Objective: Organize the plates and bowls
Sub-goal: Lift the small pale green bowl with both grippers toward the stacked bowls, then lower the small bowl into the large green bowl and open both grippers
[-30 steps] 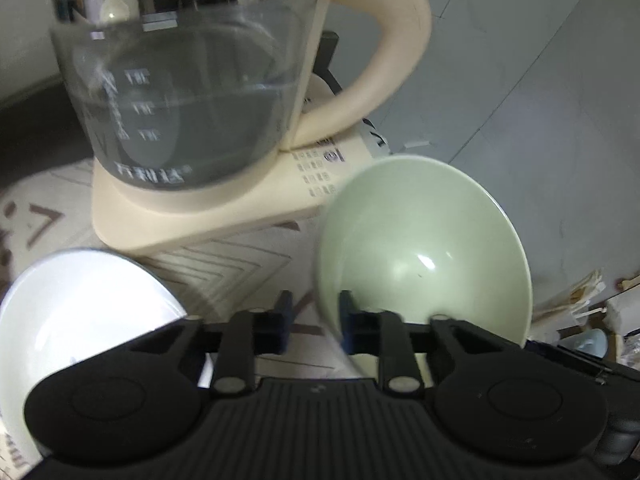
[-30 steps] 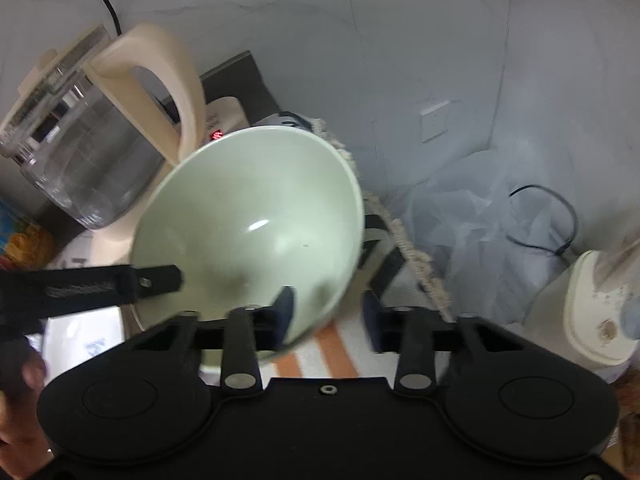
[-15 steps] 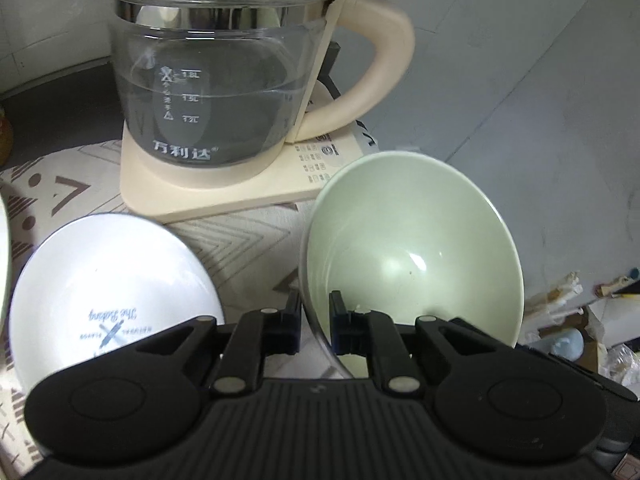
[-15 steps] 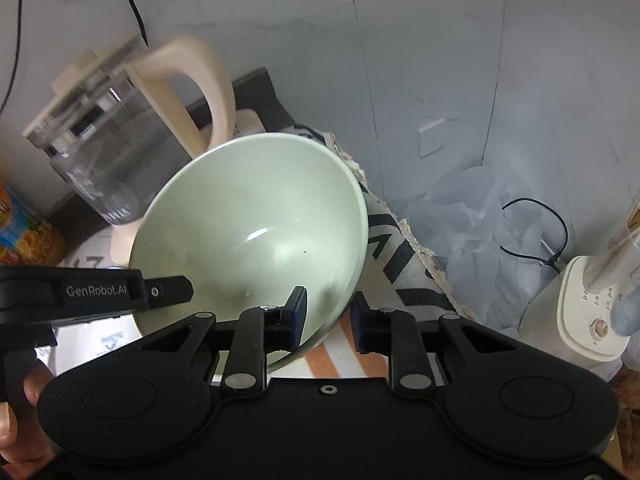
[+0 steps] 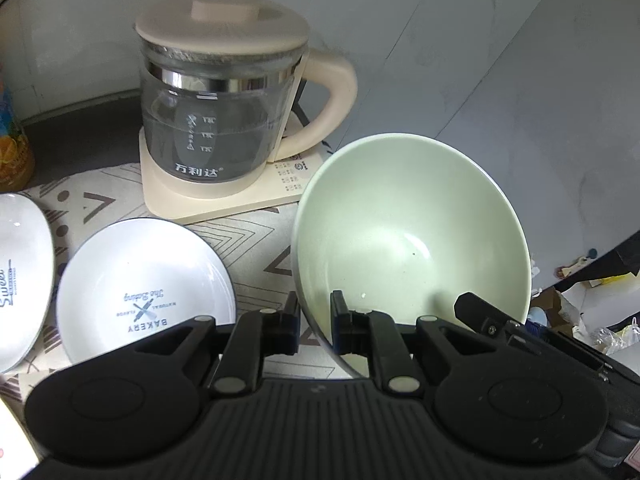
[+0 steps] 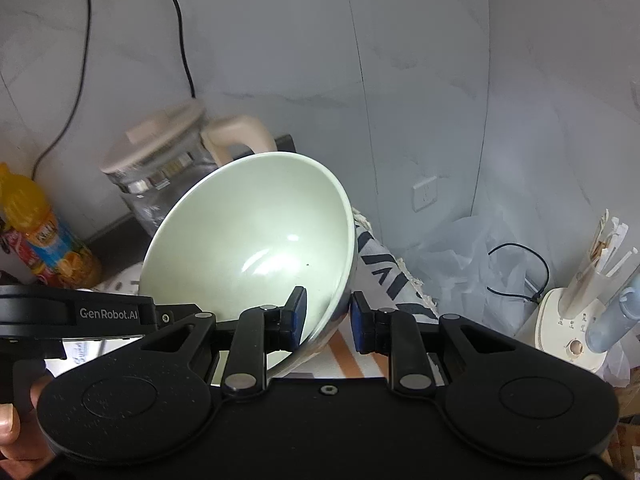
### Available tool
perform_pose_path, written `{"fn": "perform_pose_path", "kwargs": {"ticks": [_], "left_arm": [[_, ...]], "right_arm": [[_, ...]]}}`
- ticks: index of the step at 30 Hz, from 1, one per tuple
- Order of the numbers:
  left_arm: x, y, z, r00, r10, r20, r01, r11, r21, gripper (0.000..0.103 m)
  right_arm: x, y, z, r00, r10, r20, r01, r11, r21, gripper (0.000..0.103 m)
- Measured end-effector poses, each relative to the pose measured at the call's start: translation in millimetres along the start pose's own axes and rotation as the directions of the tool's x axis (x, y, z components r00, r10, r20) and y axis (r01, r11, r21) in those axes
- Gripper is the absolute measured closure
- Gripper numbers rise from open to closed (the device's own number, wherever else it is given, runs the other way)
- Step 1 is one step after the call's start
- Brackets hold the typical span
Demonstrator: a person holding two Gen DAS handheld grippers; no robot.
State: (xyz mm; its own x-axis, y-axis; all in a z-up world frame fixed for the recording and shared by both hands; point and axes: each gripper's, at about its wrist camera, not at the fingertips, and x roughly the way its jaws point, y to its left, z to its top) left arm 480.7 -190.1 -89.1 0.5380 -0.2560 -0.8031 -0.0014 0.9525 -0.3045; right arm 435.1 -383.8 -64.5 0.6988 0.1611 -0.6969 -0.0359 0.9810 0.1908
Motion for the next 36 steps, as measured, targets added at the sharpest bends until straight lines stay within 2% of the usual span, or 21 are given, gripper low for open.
{"fn": "perform_pose_path", "kwargs": {"ticks": [20,36], "left_arm": [[-95,13,-54,0.992,-0.022,0.122,0.021,1.000,0.007,0.090],[-112,34,-92,0.996,-0.032,0.081,0.034,0.999,-0.029,0.089]], "right_arm": [[-81,34,-35,0.993,0.033,0.115,-0.034,0.999,0.013,0.080],[-101,48,-75,0.996,0.039,0.077,-0.039,0.999,-0.004,0.080]]}}
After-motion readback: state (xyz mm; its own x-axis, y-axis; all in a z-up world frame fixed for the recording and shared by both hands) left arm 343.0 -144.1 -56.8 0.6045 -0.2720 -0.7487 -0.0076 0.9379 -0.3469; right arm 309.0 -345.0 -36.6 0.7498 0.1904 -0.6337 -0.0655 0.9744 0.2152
